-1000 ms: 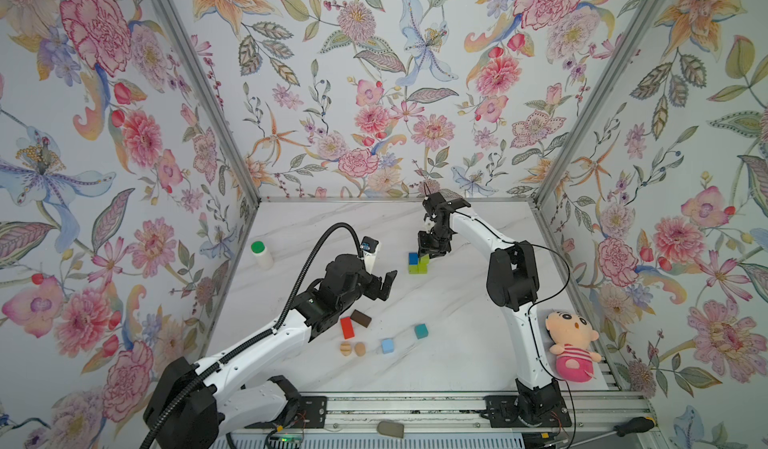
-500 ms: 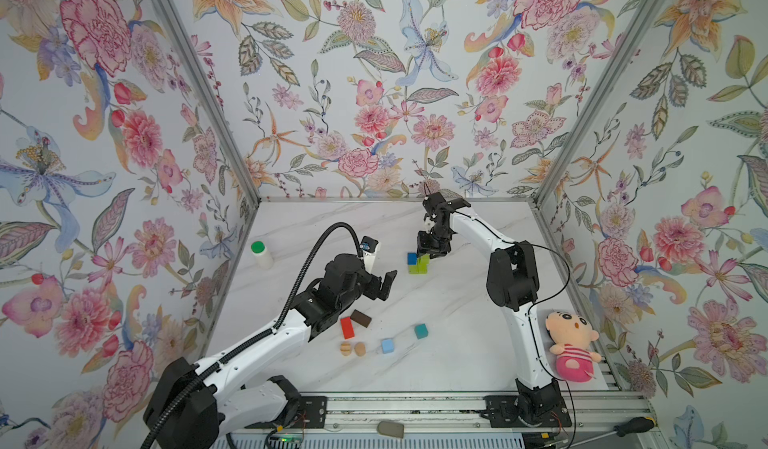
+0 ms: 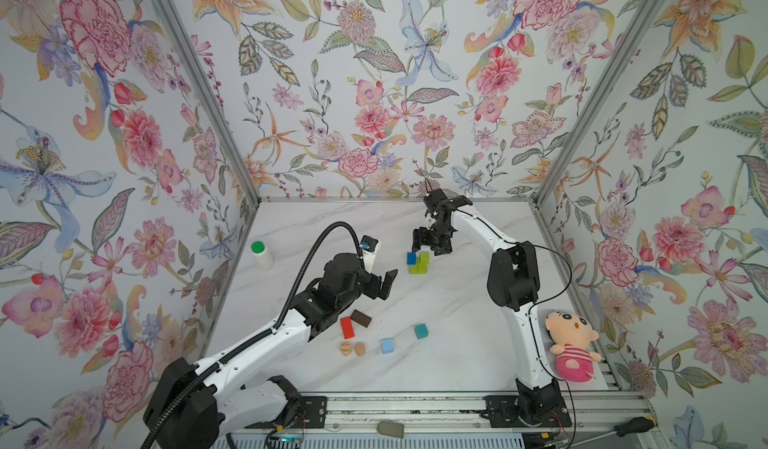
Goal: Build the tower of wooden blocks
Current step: 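Lower the lime-green cube next to the blue cube and adjust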
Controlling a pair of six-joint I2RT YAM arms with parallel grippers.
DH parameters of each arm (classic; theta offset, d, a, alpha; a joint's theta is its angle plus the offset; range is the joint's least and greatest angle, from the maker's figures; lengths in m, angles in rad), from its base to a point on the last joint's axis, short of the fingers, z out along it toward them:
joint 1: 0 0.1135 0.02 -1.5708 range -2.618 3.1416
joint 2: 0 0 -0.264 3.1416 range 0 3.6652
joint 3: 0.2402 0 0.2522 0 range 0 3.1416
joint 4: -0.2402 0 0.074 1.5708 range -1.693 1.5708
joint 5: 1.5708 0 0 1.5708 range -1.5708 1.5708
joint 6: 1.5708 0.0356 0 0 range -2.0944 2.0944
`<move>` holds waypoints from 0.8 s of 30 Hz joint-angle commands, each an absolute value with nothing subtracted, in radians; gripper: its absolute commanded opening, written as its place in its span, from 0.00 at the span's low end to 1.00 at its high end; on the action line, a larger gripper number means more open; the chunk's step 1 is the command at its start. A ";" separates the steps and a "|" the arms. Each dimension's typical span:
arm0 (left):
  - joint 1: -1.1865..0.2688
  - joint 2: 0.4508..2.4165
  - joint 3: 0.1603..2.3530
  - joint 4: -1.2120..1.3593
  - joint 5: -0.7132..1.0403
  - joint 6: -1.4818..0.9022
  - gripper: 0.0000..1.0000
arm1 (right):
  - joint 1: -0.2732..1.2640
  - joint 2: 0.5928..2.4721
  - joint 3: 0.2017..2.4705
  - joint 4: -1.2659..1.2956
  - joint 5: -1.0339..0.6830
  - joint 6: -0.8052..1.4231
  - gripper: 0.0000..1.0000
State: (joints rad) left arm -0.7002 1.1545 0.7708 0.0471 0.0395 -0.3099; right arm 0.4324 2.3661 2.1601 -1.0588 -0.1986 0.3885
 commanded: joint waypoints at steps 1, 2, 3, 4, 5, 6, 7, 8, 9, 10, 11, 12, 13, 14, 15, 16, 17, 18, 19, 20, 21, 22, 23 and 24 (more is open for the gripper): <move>-0.688 1.124 0.780 0.064 0.049 -0.302 0.99 | 0.444 2.303 2.186 -1.082 -0.159 0.400 1.00; -0.689 1.121 0.778 0.061 0.050 -0.302 0.99 | 0.449 2.304 2.188 -1.087 -0.148 0.406 0.99; -0.687 1.118 0.775 0.060 0.049 -0.303 0.99 | 0.454 2.305 2.193 -1.093 -0.142 0.407 0.99; -0.687 1.113 0.773 0.059 0.049 -0.300 0.99 | 0.459 2.310 2.197 -1.099 -0.136 0.408 0.99; -0.687 1.108 0.770 0.056 0.046 -0.299 0.99 | 0.466 2.316 2.202 -1.106 -0.132 0.412 0.99; -0.687 1.103 0.767 0.053 0.045 -0.299 0.99 | 0.472 2.322 2.206 -1.112 -0.127 0.413 0.99; -0.687 1.098 0.764 0.052 0.044 -0.297 0.99 | 0.478 2.331 2.213 -1.120 -0.121 0.413 0.99; -0.687 1.091 0.760 0.049 0.044 -0.295 0.99 | 0.487 2.340 2.219 -1.128 -0.112 0.415 0.99; -0.686 1.086 0.756 0.048 0.044 -0.294 0.99 | 0.493 2.347 2.226 -1.135 -0.101 0.415 0.99; -0.685 1.080 0.753 0.046 0.043 -0.294 0.99 | 0.501 2.359 2.237 -1.144 -0.092 0.417 0.99; -0.683 1.076 0.750 0.042 0.044 -0.291 0.99 | 0.509 2.368 2.246 -1.151 -0.084 0.419 0.99; -0.683 1.071 0.747 0.039 0.044 -0.291 0.99 | 0.516 2.374 2.252 -1.153 -0.077 0.420 0.99; -0.678 1.065 0.743 0.040 0.043 -0.291 0.99 | 0.523 2.382 2.260 -1.157 -0.068 0.423 0.99; -0.678 1.060 0.740 0.036 0.043 -0.291 0.99 | 0.528 2.389 2.267 -1.162 -0.061 0.427 0.99; -0.677 1.056 0.737 0.034 0.043 -0.291 0.99 | 0.531 2.396 2.273 -1.166 -0.056 0.430 0.99; -0.676 1.051 0.734 0.031 0.043 -0.291 0.99 | 0.534 2.404 2.282 -1.173 -0.050 0.435 0.99; -0.675 1.046 0.731 0.029 0.041 -0.290 0.99 | 0.536 2.412 2.291 -1.180 -0.043 0.438 0.99; -0.673 1.041 0.729 0.026 0.041 -0.290 0.99 | 0.538 2.418 2.297 -1.187 -0.037 0.439 0.99; -0.671 1.036 0.726 0.024 0.041 -0.288 0.99 | 0.540 2.426 2.305 -1.195 -0.028 0.441 0.99; -0.668 1.032 0.724 0.020 0.042 -0.285 0.99 | 0.540 2.433 2.312 -1.201 -0.026 0.442 0.99; -0.666 1.029 0.723 0.017 0.042 -0.284 0.99 | 0.541 2.438 2.316 -1.205 -0.022 0.443 0.99; -0.661 1.024 0.722 0.015 0.041 -0.282 0.99 | 0.542 2.443 2.318 -1.210 -0.015 0.448 1.00; -0.657 1.021 0.721 0.012 0.044 -0.279 0.99 | 0.543 2.444 2.318 -1.213 -0.007 0.452 1.00; -0.657 1.019 0.720 0.009 0.046 -0.278 0.99 | 0.545 2.446 2.317 -1.213 -0.003 0.454 1.00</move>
